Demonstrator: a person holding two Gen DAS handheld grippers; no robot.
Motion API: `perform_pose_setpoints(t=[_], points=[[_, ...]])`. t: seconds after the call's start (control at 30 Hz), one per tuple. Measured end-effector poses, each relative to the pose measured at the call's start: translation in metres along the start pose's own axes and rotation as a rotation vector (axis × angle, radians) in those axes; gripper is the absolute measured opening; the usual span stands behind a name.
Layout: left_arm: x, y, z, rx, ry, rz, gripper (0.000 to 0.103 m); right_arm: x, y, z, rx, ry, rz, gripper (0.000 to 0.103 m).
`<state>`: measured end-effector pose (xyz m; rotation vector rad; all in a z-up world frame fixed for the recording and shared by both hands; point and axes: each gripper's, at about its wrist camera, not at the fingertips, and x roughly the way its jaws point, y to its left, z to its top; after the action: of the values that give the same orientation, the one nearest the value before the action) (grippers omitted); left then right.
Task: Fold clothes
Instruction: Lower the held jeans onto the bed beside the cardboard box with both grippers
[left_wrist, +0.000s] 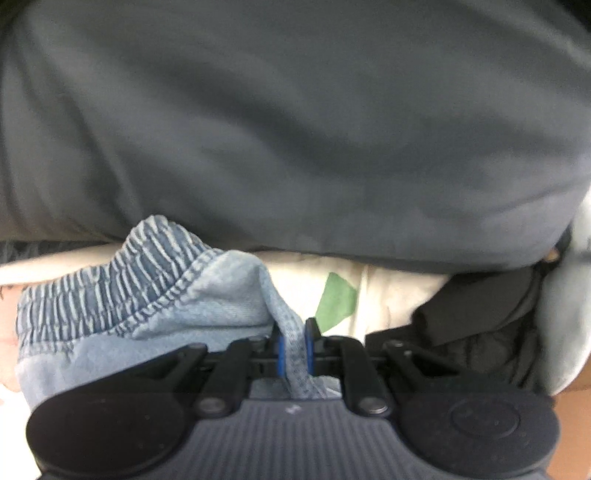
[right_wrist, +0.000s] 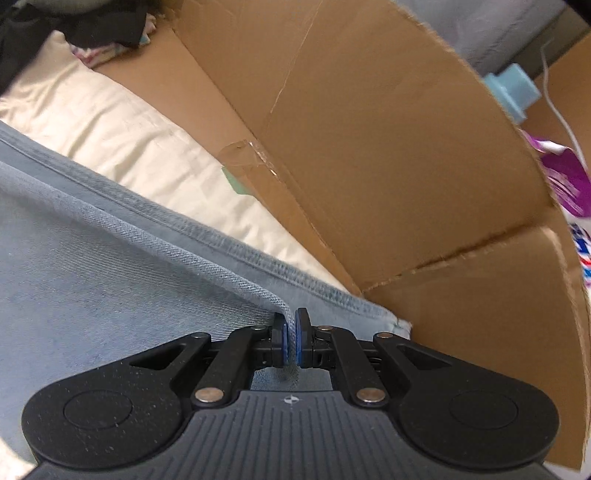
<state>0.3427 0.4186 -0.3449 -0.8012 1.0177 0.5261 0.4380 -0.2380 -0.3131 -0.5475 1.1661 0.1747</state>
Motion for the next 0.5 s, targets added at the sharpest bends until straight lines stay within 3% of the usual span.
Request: perform_pose_setpoints(t=[0.1, 0.2, 0.33, 0.43, 0.5], points=[[0.012, 0.0, 0.0, 0.026, 0.041, 0.0, 0.017, 0.019, 0.008, 0.005, -0.027, 0.018, -0.013, 0.002], [0.019, 0.001, 0.0, 0.032, 0.106, -0.05, 0.025, 0.029, 0.014, 0.006, -0.045, 0.007, -0.013, 0.004], [0.021, -0.006, -0.004, 0.054, 0.164, -0.097, 0.029, 0.023, 0.01, 0.004, -0.009, -0.057, 0.027, 0.006], [0.023, -0.012, -0.007, 0.078, 0.175, -0.097, 0.028, 0.014, 0.007, 0.002, 0.005, -0.096, 0.069, 0.006], [0.022, -0.015, -0.008, 0.093, 0.17, -0.087, 0.016, 0.01, 0.007, 0.0, -0.004, -0.105, 0.08, 0.003]])
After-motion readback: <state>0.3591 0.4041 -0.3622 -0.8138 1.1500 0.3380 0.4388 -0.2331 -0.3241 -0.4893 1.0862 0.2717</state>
